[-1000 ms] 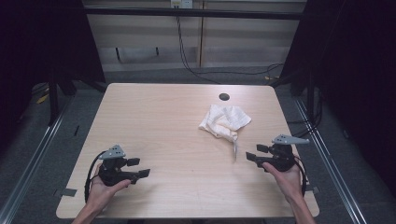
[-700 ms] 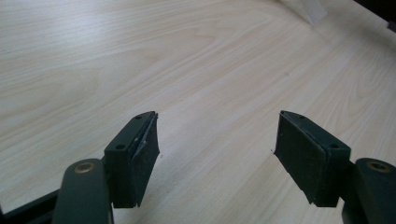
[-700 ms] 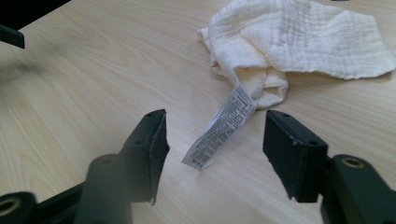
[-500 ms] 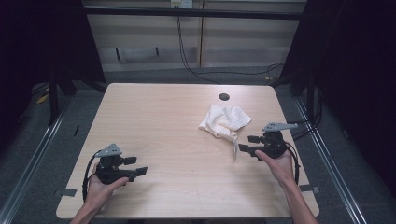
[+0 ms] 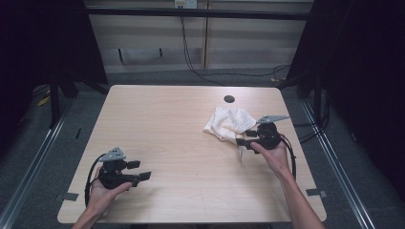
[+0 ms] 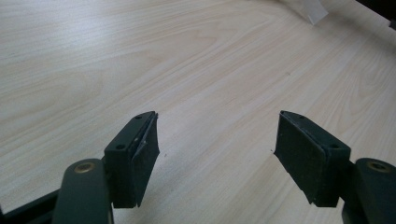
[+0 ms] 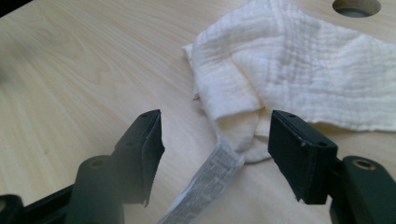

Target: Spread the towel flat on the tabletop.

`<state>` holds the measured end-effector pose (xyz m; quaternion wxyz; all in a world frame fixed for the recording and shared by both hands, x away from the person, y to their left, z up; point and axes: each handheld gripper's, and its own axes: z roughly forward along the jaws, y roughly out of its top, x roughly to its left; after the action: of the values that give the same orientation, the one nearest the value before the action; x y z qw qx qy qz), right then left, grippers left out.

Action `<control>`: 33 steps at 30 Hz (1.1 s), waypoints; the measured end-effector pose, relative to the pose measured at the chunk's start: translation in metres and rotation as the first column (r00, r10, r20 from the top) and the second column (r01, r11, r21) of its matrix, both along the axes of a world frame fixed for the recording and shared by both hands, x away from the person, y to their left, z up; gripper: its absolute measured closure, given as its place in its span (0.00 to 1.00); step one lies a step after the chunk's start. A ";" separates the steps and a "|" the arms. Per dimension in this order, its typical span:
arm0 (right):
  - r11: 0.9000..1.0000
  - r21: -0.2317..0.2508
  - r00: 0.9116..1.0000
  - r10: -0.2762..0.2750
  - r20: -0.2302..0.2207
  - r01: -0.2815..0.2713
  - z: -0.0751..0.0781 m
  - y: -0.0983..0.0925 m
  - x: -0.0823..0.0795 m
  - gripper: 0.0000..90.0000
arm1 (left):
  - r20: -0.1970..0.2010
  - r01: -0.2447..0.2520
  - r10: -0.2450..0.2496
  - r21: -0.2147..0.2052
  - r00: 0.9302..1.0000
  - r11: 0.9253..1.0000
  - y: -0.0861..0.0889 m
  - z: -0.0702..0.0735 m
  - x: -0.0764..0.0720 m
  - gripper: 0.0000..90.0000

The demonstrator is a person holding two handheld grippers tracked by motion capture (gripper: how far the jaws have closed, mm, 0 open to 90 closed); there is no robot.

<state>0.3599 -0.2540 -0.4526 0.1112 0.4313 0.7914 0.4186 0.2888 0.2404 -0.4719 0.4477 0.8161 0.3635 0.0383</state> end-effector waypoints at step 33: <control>0.991 -0.129 0.990 -0.059 -0.125 0.043 -0.045 0.018 0.074 0.42 | 0.013 0.012 -0.011 -0.007 1.000 1.000 -0.001 0.002 -0.002 0.34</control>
<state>0.4338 -0.2357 -0.4974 0.0979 0.4695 0.8106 0.3361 0.2865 0.2397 -0.4701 0.4531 0.8164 0.3559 0.0398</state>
